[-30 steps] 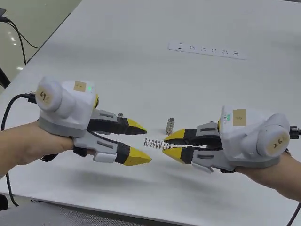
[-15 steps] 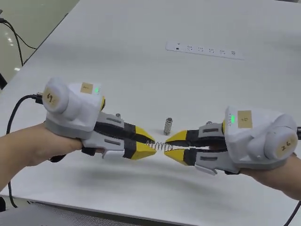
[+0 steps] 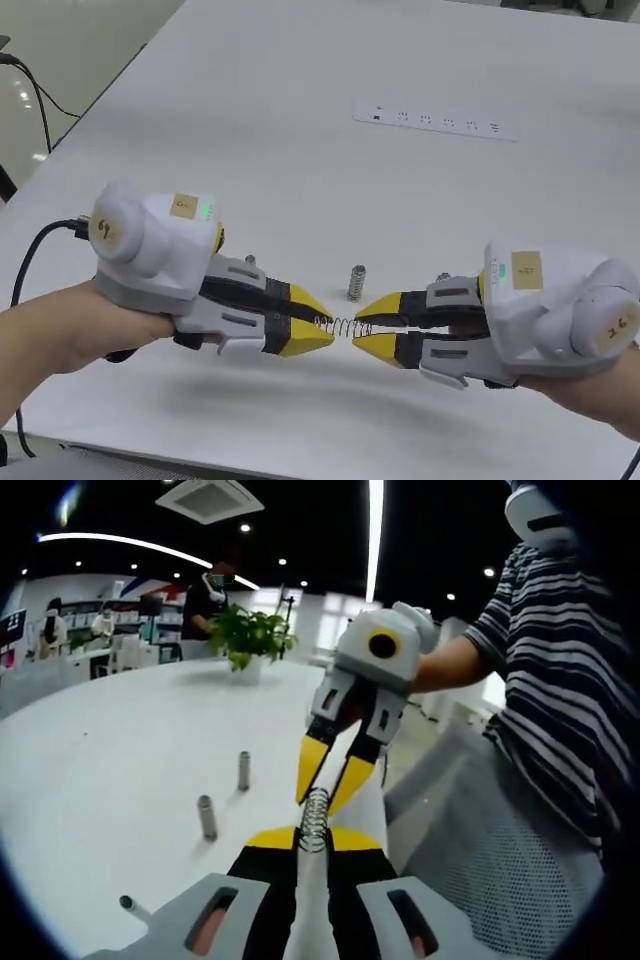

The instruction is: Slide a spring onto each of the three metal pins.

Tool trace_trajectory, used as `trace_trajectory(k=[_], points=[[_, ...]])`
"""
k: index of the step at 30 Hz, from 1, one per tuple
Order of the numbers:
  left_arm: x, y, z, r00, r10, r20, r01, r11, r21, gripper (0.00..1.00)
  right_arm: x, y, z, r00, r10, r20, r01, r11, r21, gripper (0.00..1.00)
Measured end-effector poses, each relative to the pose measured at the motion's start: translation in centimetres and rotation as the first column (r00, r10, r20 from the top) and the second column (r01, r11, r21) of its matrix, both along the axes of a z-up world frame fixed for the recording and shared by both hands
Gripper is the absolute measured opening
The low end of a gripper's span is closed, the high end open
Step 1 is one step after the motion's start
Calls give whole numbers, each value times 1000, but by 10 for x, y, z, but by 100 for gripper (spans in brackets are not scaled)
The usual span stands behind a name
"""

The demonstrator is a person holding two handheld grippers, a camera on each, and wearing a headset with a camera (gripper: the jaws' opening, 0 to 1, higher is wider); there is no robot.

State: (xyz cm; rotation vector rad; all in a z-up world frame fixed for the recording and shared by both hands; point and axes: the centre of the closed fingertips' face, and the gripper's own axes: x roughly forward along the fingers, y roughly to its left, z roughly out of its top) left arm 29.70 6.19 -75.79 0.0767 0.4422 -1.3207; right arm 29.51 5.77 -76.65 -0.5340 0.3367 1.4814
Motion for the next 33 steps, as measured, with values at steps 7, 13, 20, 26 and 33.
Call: trace_trajectory(k=[7,13,20,26,33], points=[[-4,-1,2,1000,-23,-7,23,1000,0,2,-3,-2,1,1000,-4,-19,4,1000,7,8],[-2,0,4,1000,-25,-9,25,1000,-3,2,-1,-12,-5,998,-30,-54,29,1000,-4,10],[-5,-1,4,999,-43,-15,43,999,0,2,-3,-7,1,996,-35,-83,37,999,31,11],[-6,-2,4,999,-45,-18,45,999,2,2,-6,-6,1,994,-28,-107,31,999,31,7],[-4,0,3,1000,-28,-13,29,1000,3,2,-4,-4,10,997,-18,-72,21,999,33,7]])
